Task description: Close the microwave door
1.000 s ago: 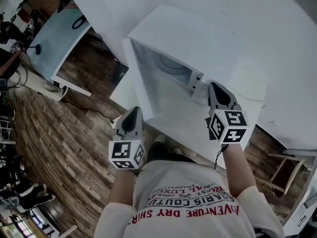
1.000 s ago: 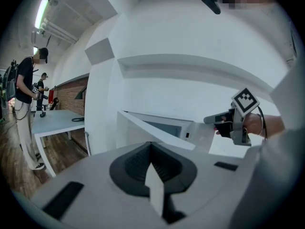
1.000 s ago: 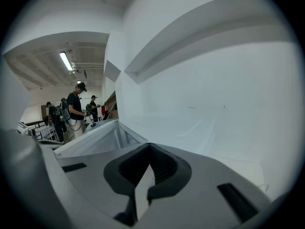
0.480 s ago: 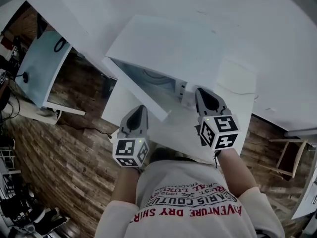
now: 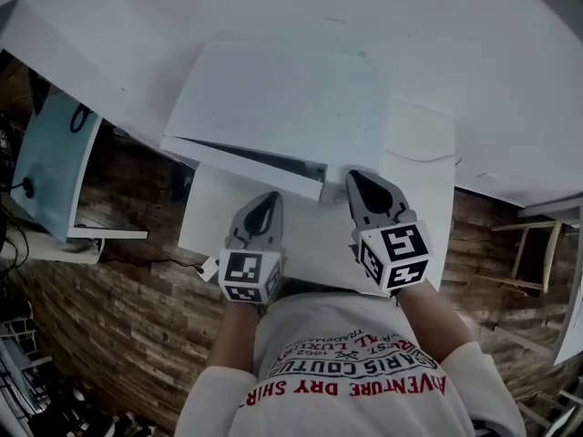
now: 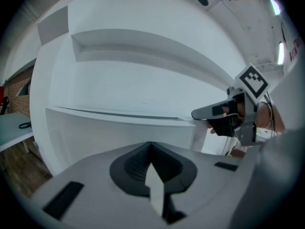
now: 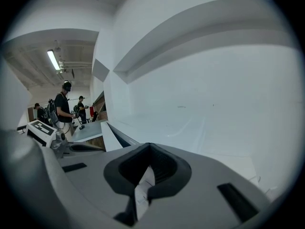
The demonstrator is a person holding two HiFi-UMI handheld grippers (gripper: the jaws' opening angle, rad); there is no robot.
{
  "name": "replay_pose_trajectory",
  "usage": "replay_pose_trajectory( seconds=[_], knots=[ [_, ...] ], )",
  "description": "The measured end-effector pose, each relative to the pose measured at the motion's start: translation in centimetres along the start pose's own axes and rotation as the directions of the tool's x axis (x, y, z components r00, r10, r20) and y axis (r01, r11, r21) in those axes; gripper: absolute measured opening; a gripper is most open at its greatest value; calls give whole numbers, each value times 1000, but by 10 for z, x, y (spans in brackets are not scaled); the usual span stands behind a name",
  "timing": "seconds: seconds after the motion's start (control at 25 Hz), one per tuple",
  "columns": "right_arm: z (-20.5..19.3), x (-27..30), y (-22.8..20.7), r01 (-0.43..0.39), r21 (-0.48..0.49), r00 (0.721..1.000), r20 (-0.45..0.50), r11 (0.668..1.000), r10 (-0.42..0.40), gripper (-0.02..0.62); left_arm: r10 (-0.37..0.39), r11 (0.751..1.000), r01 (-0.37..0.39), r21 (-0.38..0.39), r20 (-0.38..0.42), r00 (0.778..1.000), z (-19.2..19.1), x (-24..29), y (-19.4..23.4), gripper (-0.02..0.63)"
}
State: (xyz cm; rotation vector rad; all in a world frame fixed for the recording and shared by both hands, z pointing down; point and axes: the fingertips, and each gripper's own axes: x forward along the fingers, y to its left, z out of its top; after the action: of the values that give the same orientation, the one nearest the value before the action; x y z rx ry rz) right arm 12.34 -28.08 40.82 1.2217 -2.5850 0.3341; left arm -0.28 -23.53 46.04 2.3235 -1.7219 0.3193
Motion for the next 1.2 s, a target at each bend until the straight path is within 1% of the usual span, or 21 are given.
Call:
replay_pose_trajectory(
  seconds=[0.08,0.16,0.24,0.4,0.56,0.68,0.76,0.84,0.96,1.08,1.2],
  knots=[
    [0,-1,1,9,-13,1000,-6,1000,-9,9,6,1000,-6,-26,-2,1000,1,4,7,-5],
    [1,-1,1,19,-29,1000,-15,999,-19,9,-6,999,6,-53,-3,1000,1,8,11,-5],
    [0,0,1,23,-39,999,-32,999,-24,9,-13,998,12,-63,-9,1000,-1,13,13,-5],
    [-1,1,0,19,-18,998,-58,1000,-20,9,-24,997,22,-77,-19,1000,-1,18,13,-5],
    [-1,2,-3,27,-8,998,-64,1000,-27,9,-54,995,52,-87,-29,998,2,27,13,-4],
    [-2,2,-2,35,-39,996,-75,999,-38,9,-49,996,46,-76,-40,998,4,34,14,-5],
    [-2,2,0,29,-48,996,-86,998,-33,9,-44,997,42,-70,-32,999,5,33,14,-3],
    [-2,2,-1,23,-31,996,-85,999,-26,9,-52,996,50,-78,-25,998,5,33,14,-4],
    [-1,1,-2,35,-11,997,-71,999,-36,9,-76,993,73,-88,-25,997,6,33,13,-3],
    [-1,1,-3,45,-6,997,-60,999,-46,9,-83,993,81,-86,-26,996,5,34,14,-3],
    [-1,0,-3,58,-10,997,-53,998,-58,9,-93,994,90,-67,-44,995,5,34,13,-5]
  ],
)
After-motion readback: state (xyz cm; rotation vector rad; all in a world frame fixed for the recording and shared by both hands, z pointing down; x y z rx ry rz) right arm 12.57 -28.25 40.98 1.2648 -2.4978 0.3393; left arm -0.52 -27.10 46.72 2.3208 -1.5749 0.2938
